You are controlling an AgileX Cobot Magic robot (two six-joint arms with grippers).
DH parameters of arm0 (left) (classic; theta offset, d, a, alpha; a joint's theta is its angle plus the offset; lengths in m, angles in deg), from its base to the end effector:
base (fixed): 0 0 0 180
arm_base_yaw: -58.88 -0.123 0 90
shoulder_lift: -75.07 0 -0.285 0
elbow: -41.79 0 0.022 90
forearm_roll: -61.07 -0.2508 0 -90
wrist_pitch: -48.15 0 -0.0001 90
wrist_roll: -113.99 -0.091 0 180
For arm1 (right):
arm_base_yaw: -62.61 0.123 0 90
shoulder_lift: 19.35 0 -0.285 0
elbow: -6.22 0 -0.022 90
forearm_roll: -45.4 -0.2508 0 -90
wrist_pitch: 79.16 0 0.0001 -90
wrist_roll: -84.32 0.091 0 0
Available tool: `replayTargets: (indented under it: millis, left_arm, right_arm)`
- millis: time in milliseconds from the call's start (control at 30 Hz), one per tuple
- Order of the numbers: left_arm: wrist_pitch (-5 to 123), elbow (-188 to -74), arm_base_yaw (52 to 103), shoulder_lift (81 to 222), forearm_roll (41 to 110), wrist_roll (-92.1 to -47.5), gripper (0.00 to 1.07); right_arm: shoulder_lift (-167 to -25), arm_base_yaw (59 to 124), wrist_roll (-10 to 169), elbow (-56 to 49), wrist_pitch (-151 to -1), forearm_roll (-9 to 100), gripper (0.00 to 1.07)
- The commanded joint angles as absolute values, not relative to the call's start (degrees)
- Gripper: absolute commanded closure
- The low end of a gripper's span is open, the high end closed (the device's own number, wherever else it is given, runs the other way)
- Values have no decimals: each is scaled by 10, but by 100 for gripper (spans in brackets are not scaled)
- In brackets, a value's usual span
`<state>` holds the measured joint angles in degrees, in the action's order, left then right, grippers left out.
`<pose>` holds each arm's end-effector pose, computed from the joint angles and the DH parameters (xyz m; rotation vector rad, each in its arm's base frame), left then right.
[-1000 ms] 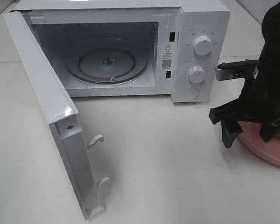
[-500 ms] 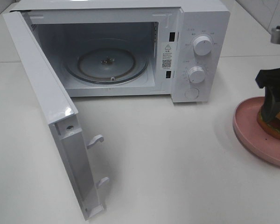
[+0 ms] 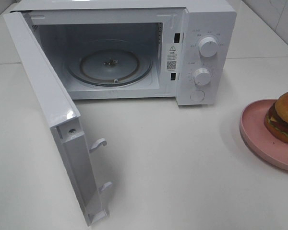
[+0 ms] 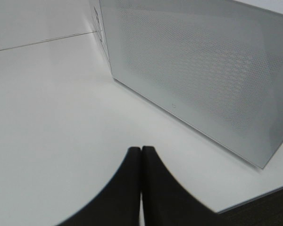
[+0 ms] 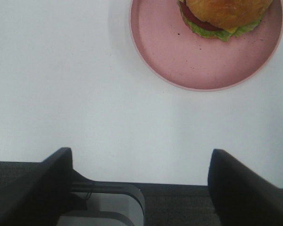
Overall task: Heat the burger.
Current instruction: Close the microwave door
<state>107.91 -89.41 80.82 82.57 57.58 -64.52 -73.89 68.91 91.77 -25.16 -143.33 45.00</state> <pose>-0.0024 0.0061 0.2777 0.3580 1.9973 -0.1858 0.1277 0.0147 0.3160 0.0281 2.6225 0.0931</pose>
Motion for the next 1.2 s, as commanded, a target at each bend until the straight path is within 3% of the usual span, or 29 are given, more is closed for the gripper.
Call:
replayTargets:
  millis: [33,633,933,1000,1200]
  left_arm:
    - [1075,-894,807,815,580,-642,107]
    - [1075,-894,807,815,579,-643,107]
    - [1049,-906,806,818,554,-645,107]
    - [939,-905,806,839,543,-645,107]
    - [840,-887,806,923,540,-645,107]
  right_arm:
    - [-687,687,906,-280,-1436,454,31]
    - [-323,687,864,-421,-1365,445,31]
    - [-255,687,853,-421,-1366,444,31]
    - [-254,687,854,-421,-1366,444,31]
    - [-254,687,854,-421,-1366,444,31]
